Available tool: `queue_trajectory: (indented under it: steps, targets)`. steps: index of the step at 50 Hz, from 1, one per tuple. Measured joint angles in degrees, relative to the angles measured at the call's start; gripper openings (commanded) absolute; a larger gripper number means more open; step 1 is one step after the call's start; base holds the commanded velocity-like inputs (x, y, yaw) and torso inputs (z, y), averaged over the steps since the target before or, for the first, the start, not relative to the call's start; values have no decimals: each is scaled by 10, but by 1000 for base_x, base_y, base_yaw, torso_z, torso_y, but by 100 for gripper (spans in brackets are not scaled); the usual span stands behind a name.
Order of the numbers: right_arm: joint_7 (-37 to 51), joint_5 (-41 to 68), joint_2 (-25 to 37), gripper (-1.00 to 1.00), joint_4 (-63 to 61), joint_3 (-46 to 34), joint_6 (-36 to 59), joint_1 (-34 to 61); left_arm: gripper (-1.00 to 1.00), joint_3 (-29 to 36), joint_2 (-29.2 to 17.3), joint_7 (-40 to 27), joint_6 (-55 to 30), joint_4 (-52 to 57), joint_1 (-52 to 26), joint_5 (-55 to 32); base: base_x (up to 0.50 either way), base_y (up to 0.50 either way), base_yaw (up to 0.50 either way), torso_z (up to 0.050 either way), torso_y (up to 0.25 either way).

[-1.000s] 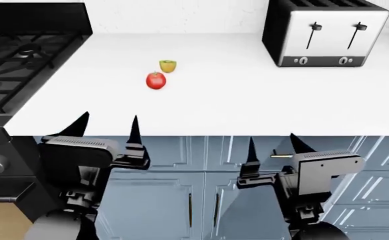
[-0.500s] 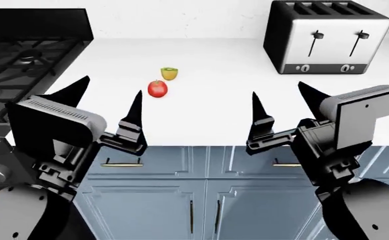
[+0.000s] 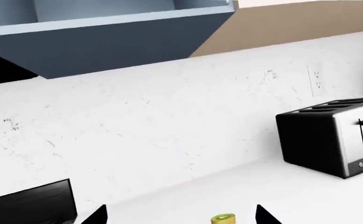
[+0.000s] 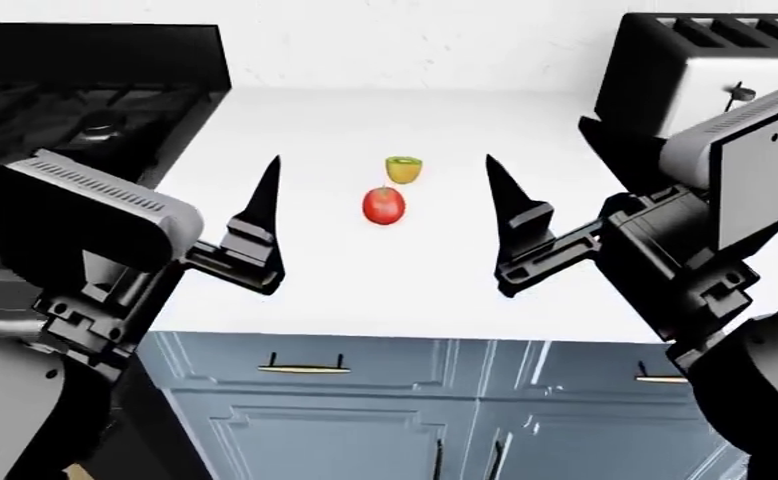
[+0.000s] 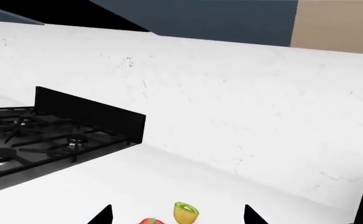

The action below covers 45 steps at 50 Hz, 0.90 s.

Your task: Pick the tomato, kiwi from the counter and place them in the cabinet. Then close the cabinet.

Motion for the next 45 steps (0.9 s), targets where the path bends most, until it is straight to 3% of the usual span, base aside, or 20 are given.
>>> queue_trajectory:
  steps: [7,22,34,45]
  targets:
    - [-5,14,2,100,1,7,13,16,100,9,-7,-2,-17,6,-19,-3,472,93,50,47,28]
    - [-1,40,7,100,-3,15,52,53,100,33,-26,-5,-53,14,-59,-6,464,219,0,1,0]
    - [12,63,5,100,-1,31,94,85,100,39,-27,-10,-111,27,-104,-30,34,5,0,0,0]
    - [27,80,9,100,1,35,115,112,100,26,-20,-15,-165,32,-138,-60,158,334,0,0,0]
